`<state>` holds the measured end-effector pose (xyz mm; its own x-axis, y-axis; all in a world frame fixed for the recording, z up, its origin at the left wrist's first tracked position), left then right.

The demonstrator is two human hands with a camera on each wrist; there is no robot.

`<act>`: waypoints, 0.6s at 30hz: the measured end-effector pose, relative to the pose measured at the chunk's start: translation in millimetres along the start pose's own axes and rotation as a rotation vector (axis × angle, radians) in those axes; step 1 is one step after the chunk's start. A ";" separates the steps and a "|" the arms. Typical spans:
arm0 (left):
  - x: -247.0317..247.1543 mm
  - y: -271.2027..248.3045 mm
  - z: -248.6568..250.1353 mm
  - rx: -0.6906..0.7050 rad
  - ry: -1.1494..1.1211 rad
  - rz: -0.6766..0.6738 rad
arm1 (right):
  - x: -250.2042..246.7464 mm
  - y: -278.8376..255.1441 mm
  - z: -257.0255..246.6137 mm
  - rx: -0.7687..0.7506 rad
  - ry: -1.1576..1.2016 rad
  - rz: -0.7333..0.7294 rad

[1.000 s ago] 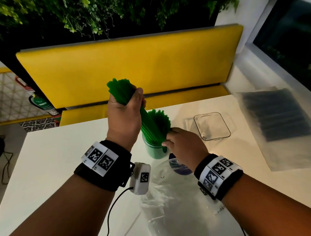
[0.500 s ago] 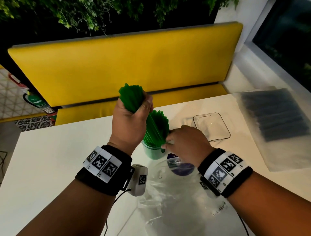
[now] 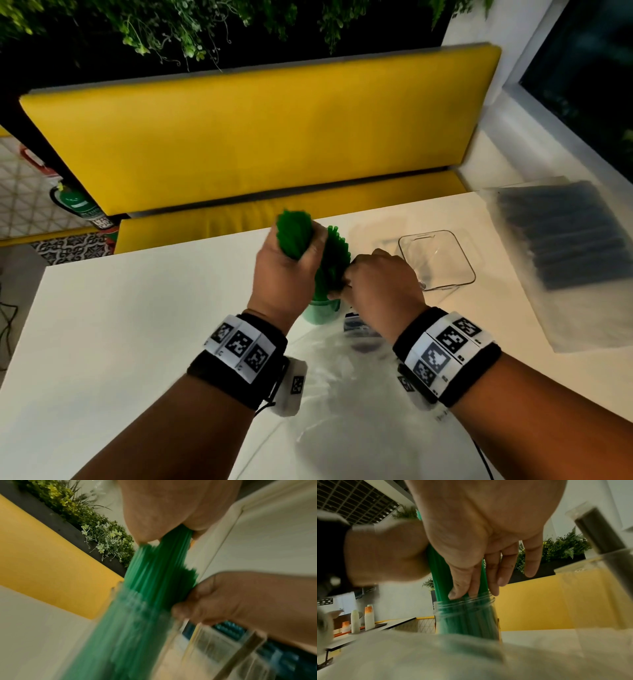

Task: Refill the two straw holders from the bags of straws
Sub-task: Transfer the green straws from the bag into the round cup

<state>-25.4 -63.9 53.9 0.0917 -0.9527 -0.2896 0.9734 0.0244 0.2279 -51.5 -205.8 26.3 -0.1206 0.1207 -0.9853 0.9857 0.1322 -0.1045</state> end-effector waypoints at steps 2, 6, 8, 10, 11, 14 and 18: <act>7.0 -7.2 -8.7 0.101 0.274 -0.055 | -2.7 -2.7 -0.7 -0.002 0.018 0.044; 3.7 -5.9 -16.5 0.150 0.421 -0.156 | -0.4 -4.5 0.8 0.018 0.033 0.059; -0.8 -4.5 -9.6 0.154 0.317 -0.269 | 3.0 -6.2 1.5 0.029 0.049 0.058; -12.4 0.4 5.4 0.174 0.228 -0.312 | 5.6 -7.6 1.8 0.039 0.050 0.057; -20.1 5.1 12.4 0.200 0.209 -0.281 | 6.2 -8.1 2.3 0.050 0.056 0.057; -26.6 12.6 17.1 0.126 0.177 -0.231 | 5.8 -8.9 1.3 0.066 0.059 0.074; 13.2 -3.5 2.6 -0.034 0.289 -0.514 | 3.6 -12.0 2.6 0.080 0.072 0.100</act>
<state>-28.2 -77.4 51.6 -0.3452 -0.7239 -0.5973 0.9137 -0.4047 -0.0376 -63.5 -209.5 23.6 -0.0268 0.1996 -0.9795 0.9991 0.0373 -0.0197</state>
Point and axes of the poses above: each hand's wrist, its own y-axis towards the middle knuckle, its own x-axis out of the palm, z = x × y, the point moved 7 cm from there along y, towards the middle knuckle, and after that the axes turned 2 degrees about y, right-handed, at the moved point
